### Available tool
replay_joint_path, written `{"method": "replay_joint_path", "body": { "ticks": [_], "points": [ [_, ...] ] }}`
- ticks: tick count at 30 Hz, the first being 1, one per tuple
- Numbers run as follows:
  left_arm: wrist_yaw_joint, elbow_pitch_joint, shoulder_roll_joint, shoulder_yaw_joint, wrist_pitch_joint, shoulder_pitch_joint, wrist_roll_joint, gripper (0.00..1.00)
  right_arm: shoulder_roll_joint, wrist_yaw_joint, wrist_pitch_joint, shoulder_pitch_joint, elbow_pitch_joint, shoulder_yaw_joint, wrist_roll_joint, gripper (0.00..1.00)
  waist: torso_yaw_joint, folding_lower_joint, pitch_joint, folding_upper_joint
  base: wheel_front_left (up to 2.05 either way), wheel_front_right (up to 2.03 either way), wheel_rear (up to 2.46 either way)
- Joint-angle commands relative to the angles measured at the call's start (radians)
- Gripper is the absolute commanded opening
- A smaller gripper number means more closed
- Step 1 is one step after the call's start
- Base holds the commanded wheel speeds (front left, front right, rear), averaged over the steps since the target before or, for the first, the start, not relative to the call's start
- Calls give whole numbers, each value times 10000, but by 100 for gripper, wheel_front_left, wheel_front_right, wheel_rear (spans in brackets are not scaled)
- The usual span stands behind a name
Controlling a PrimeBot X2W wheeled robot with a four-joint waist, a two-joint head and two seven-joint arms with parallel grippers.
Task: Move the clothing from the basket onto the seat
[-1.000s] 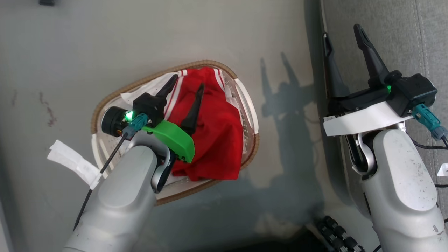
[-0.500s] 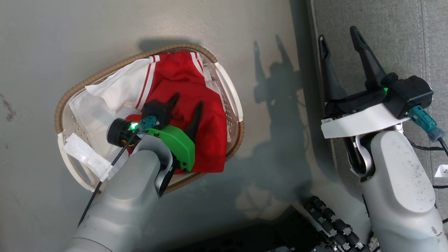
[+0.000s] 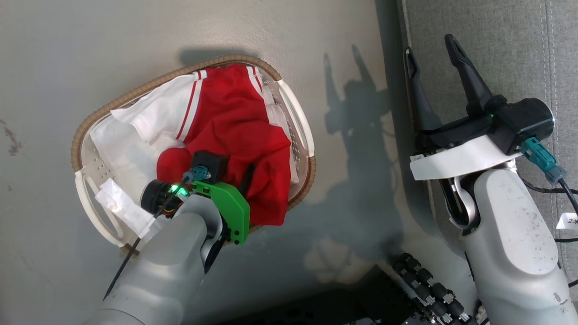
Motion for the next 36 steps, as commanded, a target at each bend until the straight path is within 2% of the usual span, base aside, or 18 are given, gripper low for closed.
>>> {"method": "replay_joint_path", "body": {
  "ticks": [1,9,19,21,25,36],
  "points": [
    [-16,33,58,-169,84,-117,-246,0,-30,-14,-24,-43,28,19,-46,100,15,-1,-42,0,0,0,0],
    [-16,-65,208,-924,22,120,-1288,0,-28,-14,-24,-154,301,99,-116,100,168,-1,-605,0,0,0,0],
    [-17,-266,315,-1442,-431,775,-1909,0,-34,-14,-24,-206,1140,443,284,100,486,-1,-2299,0,0,0,0],
    [-17,-411,325,-1263,-456,850,-1906,0,-34,-14,-24,-126,1290,514,343,100,552,-1,-2667,0,0,0,0],
    [-17,-934,468,-565,-449,1233,-1240,0,-36,-14,-24,136,1575,564,375,100,691,-1,-3421,0,0,0,0],
    [26,-2893,281,2223,-446,2707,672,0,-36,-14,-24,1314,2155,469,116,100,1125,-1,-5204,0,0,0,0]
  ]
}}
